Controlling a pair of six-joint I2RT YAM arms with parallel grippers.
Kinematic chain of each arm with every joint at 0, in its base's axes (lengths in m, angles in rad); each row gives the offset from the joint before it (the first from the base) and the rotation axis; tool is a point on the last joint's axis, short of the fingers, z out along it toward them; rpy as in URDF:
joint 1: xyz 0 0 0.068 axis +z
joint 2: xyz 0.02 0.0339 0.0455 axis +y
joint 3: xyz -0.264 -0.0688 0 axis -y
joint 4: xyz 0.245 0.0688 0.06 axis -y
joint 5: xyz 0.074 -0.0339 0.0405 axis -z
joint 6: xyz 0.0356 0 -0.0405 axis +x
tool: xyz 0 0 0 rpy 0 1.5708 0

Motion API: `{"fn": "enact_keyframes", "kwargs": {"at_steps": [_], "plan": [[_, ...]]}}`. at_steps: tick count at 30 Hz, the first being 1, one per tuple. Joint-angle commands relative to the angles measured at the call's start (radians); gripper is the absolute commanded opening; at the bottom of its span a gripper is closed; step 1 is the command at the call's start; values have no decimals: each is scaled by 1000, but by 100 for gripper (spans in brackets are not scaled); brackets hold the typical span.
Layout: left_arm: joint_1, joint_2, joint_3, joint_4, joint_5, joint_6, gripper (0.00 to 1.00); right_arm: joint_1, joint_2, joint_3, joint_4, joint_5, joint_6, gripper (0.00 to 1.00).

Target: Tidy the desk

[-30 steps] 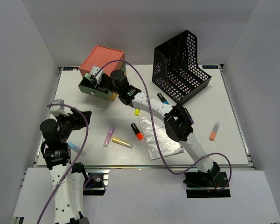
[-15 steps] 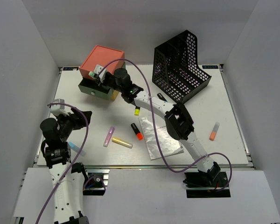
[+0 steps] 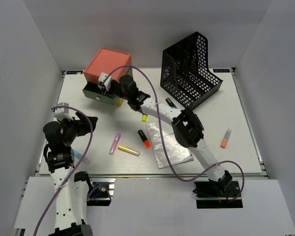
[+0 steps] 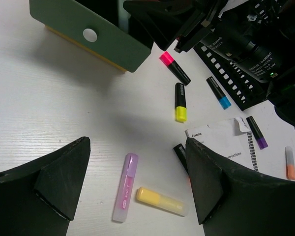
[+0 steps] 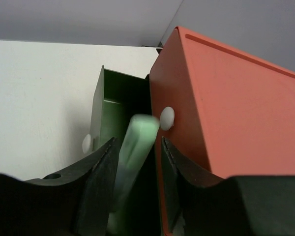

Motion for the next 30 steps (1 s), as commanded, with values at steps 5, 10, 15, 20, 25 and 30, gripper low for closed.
{"fn": "enact_keyframes", "kwargs": {"at_steps": [5,10,15,20,25,30], "plan": [[6,23,-2,18,11,-11,87,-4,-65,-17,11,-20,-3,48],[6,39,-9,30,18,-18,81,-10,-129,-30,-52,-35,69,38],[-12,120,-12,56,90,-21,46,-40,-341,-68,-306,-203,198,0],[-43,246,18,13,141,-49,41,-163,-651,-429,-505,-481,331,0],[-159,260,52,-106,2,-81,44,-295,-864,-746,-649,-774,280,39],[-302,304,24,-158,-116,-139,50,-371,-1011,-990,-715,-831,169,61]]}}
